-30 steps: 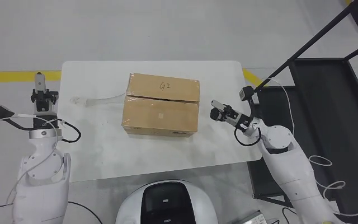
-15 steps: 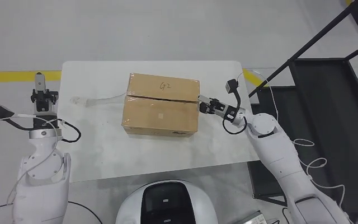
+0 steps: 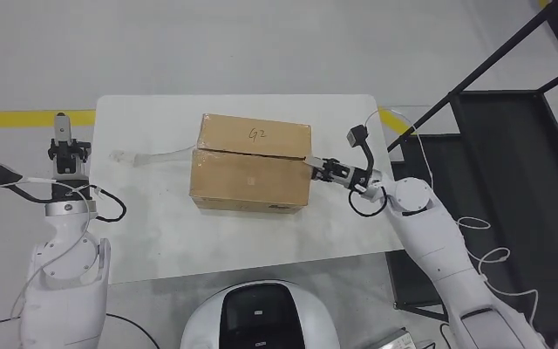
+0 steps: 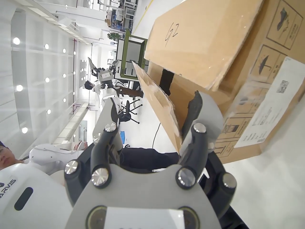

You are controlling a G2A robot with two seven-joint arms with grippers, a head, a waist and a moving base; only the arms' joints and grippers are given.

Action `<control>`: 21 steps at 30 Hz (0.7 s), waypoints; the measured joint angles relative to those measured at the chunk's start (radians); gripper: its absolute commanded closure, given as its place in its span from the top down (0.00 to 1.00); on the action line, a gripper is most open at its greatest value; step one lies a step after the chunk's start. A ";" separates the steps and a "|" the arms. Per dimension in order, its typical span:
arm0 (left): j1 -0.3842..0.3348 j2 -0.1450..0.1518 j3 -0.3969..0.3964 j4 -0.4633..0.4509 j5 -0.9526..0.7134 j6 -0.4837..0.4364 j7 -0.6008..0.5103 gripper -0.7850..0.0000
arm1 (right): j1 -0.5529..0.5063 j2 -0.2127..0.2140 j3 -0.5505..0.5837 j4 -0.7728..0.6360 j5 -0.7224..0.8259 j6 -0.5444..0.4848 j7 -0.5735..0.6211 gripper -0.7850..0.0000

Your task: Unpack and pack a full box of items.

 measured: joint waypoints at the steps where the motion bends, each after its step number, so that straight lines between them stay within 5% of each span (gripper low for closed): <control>1: 0.000 0.000 0.000 0.000 0.000 0.000 0.000 1.00 | -0.003 0.001 0.003 -0.008 -0.001 -0.011 0.012 0.68; 6: 0.000 0.000 0.000 0.000 0.000 0.000 0.000 1.00 | -0.027 0.011 0.029 -0.059 0.022 -0.055 0.077 0.62; 13: 0.000 0.000 0.000 0.000 0.000 0.000 0.000 1.00 | -0.068 0.030 0.076 -0.145 0.074 -0.084 0.225 0.83; 21: 0.000 0.000 0.000 0.000 0.000 0.000 0.000 1.00 | -0.123 0.048 0.092 -0.195 0.051 -0.018 0.324 0.68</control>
